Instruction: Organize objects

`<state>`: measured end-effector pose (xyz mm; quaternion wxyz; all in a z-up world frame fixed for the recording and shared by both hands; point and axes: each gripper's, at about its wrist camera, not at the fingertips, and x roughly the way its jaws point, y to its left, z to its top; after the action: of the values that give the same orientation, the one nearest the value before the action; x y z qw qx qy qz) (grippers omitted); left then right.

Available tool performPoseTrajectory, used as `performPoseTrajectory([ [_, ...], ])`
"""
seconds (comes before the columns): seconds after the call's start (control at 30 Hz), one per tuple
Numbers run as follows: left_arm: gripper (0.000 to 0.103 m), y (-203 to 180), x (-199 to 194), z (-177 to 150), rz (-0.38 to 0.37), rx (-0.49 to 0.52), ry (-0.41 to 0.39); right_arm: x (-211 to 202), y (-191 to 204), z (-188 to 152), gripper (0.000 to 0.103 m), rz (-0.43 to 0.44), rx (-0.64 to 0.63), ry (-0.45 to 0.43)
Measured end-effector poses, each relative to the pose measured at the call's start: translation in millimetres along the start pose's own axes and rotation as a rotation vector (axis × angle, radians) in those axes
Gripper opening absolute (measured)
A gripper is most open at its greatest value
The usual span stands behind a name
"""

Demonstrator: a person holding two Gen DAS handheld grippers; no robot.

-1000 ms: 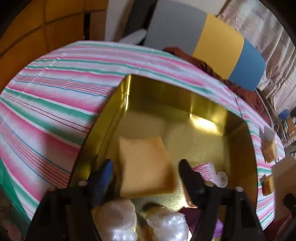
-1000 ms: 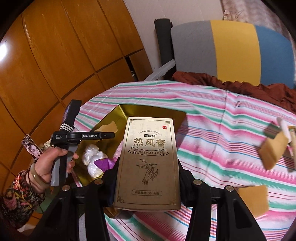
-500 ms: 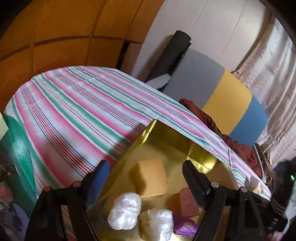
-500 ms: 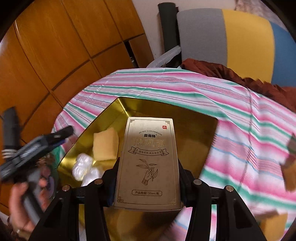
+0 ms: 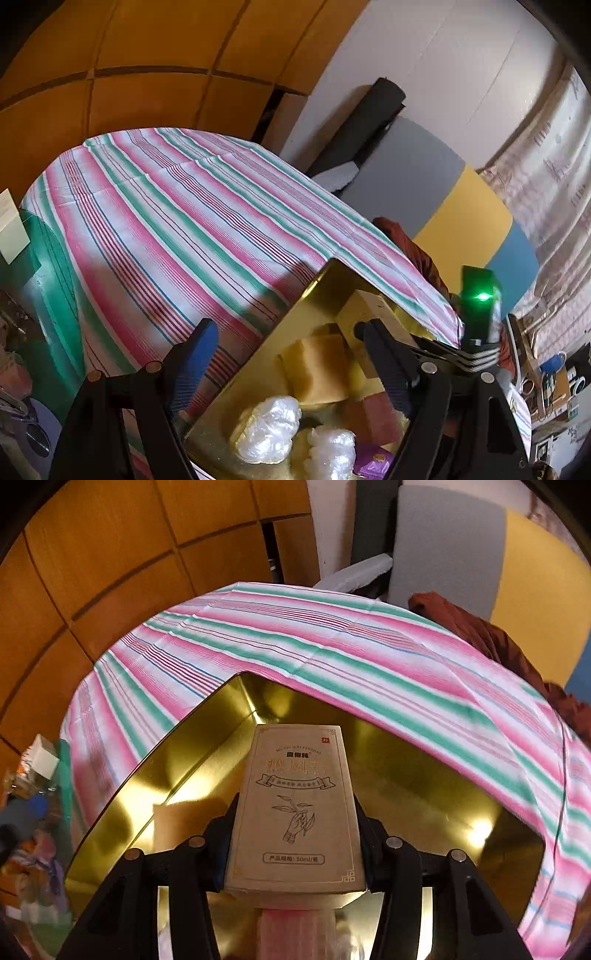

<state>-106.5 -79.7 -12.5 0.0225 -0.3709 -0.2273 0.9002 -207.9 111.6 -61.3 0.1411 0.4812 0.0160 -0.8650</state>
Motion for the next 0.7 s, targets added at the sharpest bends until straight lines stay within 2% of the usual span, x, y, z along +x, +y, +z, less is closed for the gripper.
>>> performPoseTrajectory([
  [0.17, 0.083, 0.0, 0.2, 1.4, -0.003, 0.0, 0.001, 1.4, 5.5, 9.9, 0.053, 0.04, -0.02, -0.043],
  [0.23, 0.083, -1.7, 0.9, 0.3, -0.008, 0.0, 0.004, -10.1, 2.2, 9.5, 0.064, 0.029, 0.0, -0.079],
  [0.27, 0.083, -3.4, 0.9, -0.9, -0.011, 0.002, 0.005, -17.7, -1.6, 8.1, 0.074, 0.041, 0.018, -0.098],
  [0.33, 0.083, -7.8, 3.0, -3.7, -0.019, 0.012, 0.015, -32.2, -8.5, 3.7, 0.074, 0.058, 0.045, -0.131],
  [0.5, 0.083, -28.2, 1.6, -14.4, -0.04, 0.068, 0.028, -64.3, -19.2, -12.6, 0.074, 0.059, 0.069, -0.146],
  [0.7, 0.083, -54.9, 2.3, -33.4, -0.072, 0.152, 0.055, -106.4, -35.5, -49.1, 0.074, 0.054, 0.101, -0.171],
])
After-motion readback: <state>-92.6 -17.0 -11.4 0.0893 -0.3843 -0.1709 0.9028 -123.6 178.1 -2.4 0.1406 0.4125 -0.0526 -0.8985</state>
